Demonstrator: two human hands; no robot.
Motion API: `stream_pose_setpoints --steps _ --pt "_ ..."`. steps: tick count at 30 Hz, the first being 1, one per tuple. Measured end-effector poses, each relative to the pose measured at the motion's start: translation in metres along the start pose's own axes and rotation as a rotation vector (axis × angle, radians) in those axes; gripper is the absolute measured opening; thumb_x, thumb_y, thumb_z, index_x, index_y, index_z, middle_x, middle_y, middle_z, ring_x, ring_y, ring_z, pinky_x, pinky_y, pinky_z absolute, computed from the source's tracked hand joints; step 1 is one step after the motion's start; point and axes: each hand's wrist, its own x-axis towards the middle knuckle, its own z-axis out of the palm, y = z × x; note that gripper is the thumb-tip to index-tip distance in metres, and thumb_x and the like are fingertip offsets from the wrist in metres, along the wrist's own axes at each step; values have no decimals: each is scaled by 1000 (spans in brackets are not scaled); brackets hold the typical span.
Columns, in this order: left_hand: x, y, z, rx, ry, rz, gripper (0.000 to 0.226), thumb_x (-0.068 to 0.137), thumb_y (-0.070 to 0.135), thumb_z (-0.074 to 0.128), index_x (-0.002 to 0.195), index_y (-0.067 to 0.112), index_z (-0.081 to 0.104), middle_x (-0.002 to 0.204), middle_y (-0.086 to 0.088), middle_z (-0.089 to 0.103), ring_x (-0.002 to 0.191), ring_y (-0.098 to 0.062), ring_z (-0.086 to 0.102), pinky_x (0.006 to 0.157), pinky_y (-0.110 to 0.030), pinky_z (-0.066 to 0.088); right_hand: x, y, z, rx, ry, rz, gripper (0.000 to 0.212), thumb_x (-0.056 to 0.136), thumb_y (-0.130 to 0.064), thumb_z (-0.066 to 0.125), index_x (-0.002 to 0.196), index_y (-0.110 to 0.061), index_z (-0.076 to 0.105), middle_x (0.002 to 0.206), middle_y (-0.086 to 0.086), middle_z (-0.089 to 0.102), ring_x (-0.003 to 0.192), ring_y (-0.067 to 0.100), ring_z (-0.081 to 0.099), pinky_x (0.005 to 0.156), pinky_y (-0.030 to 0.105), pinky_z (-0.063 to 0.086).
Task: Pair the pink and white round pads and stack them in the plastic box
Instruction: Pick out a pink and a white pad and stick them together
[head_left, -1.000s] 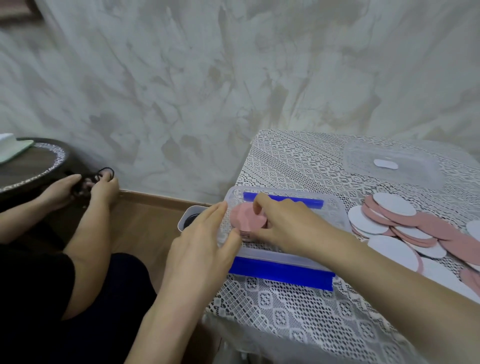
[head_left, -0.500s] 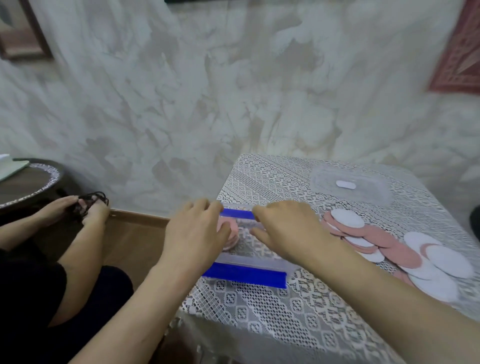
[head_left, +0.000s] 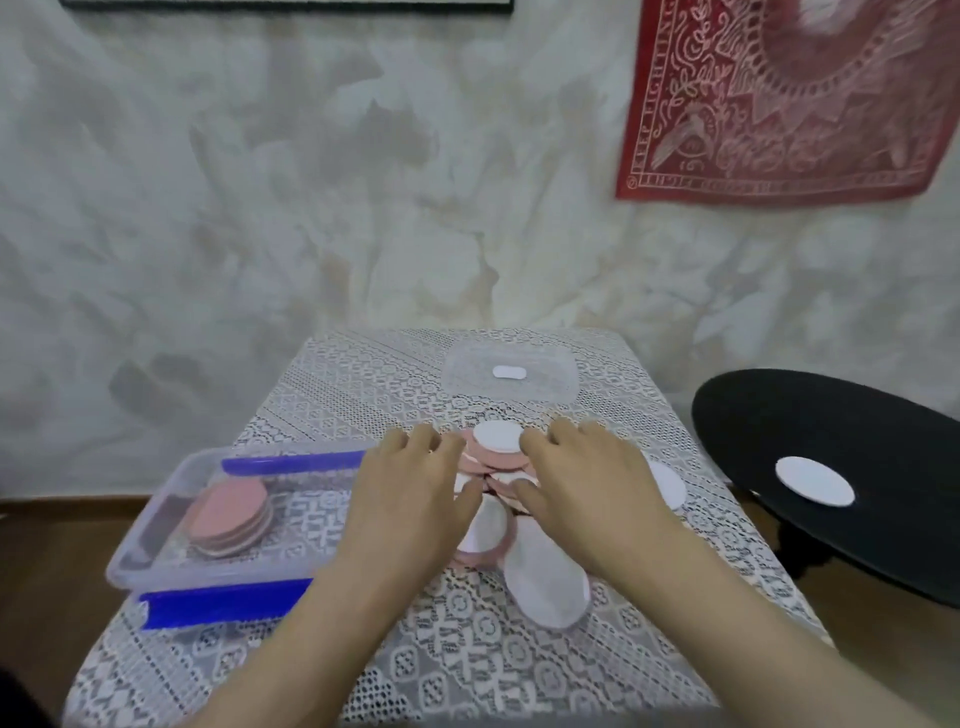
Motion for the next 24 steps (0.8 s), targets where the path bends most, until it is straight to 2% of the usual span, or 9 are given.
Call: stream_pose_setpoints --steps 3,6,9,11,15,18,24 --pt "-10 25 20 -21 -27 34 36 83 46 55 100 18 70 93 -3 68 81 -29 57 67 -39 49 -17 18 14 46 -55 64 29 102 -46 44 119 -22 49 118 3 56 112 30 55 70 36 32" --pt "-29 39 37 -24 -52 50 33 87 43 52 104 20 70 100 -1 68 88 -27 56 78 -39 47 -37 26 34 82 -154 90 34 104 -47 41 125 -21 48 121 4 53 110 31 56 69 36 33" --pt "-35 40 41 -42 -62 34 34 91 40 50 109 19 70 112 -5 69 95 -29 58 81 -42 51 -47 30 47 135 -171 112 34 105 -47 35 124 -22 49 119 1 48 104 27 56 74 38 43" --pt "-34 40 40 -33 -50 40 32 90 38 53 107 17 71 109 -7 70 93 -30 59 79 -42 51 -46 34 47 194 -166 125 35 104 -50 36 121 -24 52 116 -1 49 101 24 56 78 39 48" --pt "-31 41 41 -55 -53 36 31 92 39 53 106 17 71 108 -5 70 94 -28 58 83 -41 47 -46 38 45 293 -256 141 41 96 -64 45 116 -30 55 109 -7 48 99 20 57 83 39 50" --pt "-28 41 44 -81 -67 10 33 92 42 52 106 19 70 108 -3 69 95 -27 56 84 -40 46 -51 39 44 335 -341 131 56 84 -73 55 123 -33 54 113 -11 45 104 17 55 83 39 48" --pt "-32 40 38 -164 -56 0 35 92 45 48 107 22 71 110 -1 69 97 -28 54 81 -40 47 -50 40 43 421 -343 171 53 81 -65 67 123 -35 54 114 -14 47 102 14 57 87 38 49"
